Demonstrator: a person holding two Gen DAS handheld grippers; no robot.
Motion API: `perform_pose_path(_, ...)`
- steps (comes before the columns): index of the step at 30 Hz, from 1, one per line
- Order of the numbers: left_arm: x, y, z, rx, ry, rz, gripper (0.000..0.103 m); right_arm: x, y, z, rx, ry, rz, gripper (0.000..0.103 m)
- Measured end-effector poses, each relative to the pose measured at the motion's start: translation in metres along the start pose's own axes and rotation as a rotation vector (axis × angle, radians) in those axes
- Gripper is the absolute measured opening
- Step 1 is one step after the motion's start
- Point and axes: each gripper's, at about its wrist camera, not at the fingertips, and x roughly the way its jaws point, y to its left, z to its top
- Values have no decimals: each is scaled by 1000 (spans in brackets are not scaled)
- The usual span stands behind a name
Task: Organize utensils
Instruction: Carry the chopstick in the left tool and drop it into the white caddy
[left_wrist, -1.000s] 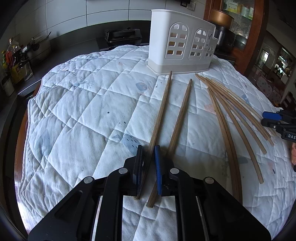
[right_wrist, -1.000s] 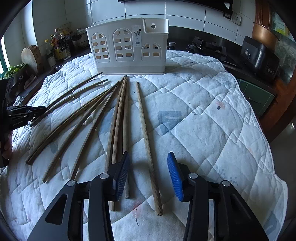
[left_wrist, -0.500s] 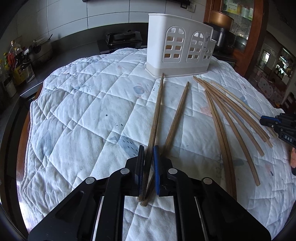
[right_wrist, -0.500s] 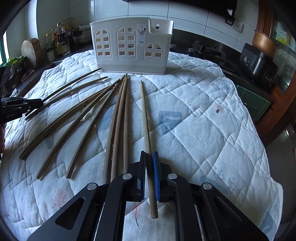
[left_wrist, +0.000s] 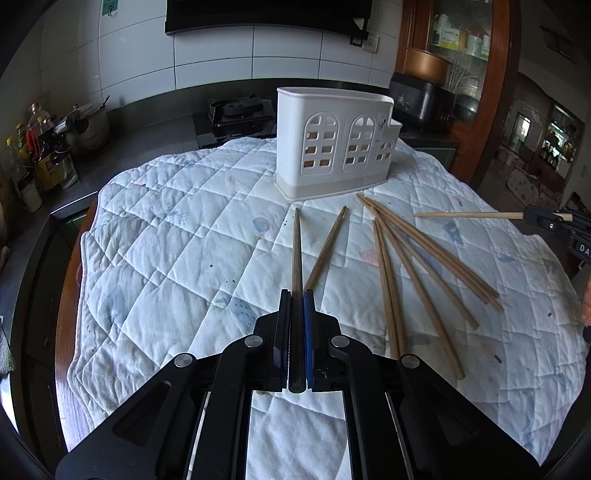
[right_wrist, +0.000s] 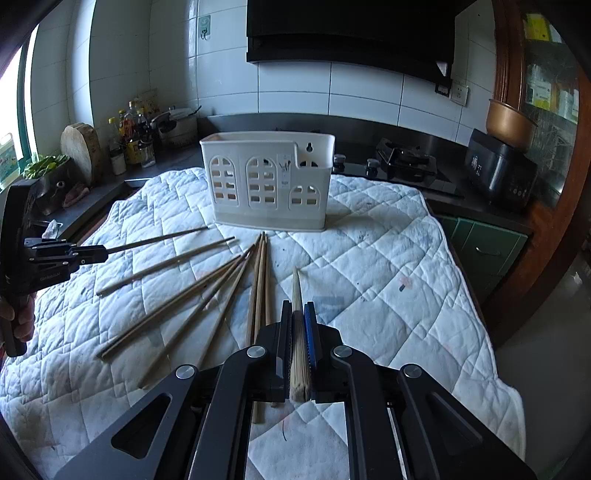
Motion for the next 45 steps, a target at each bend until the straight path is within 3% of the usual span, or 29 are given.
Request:
perform_pose_path(13, -24, -16, 45, -24, -74, -61, 5, 4, -15, 72, -2, -10, 80, 7)
perform_pose_path(22, -46, -23, 118, -2, -129, -92, 5, 5, -43, 178, 8, -59, 93, 7)
perform_pose_path(28, -68, -33, 174, 26, -207, -99, 5, 18, -43, 230, -32, -78, 35, 7)
perform_pose_path(36, -85, -52, 235, 88, -361, -43, 5, 62, -37, 243, -35, -19, 21, 7)
perform_pose_path(41, -54, -55, 250, 85, -365, 10, 5, 79, -33, 235, -44, 13, 29, 7)
perform_pose_path(45, -25, -48, 257, 42, -298, 9, 5, 90, -31, 227, -57, 40, 32, 7)
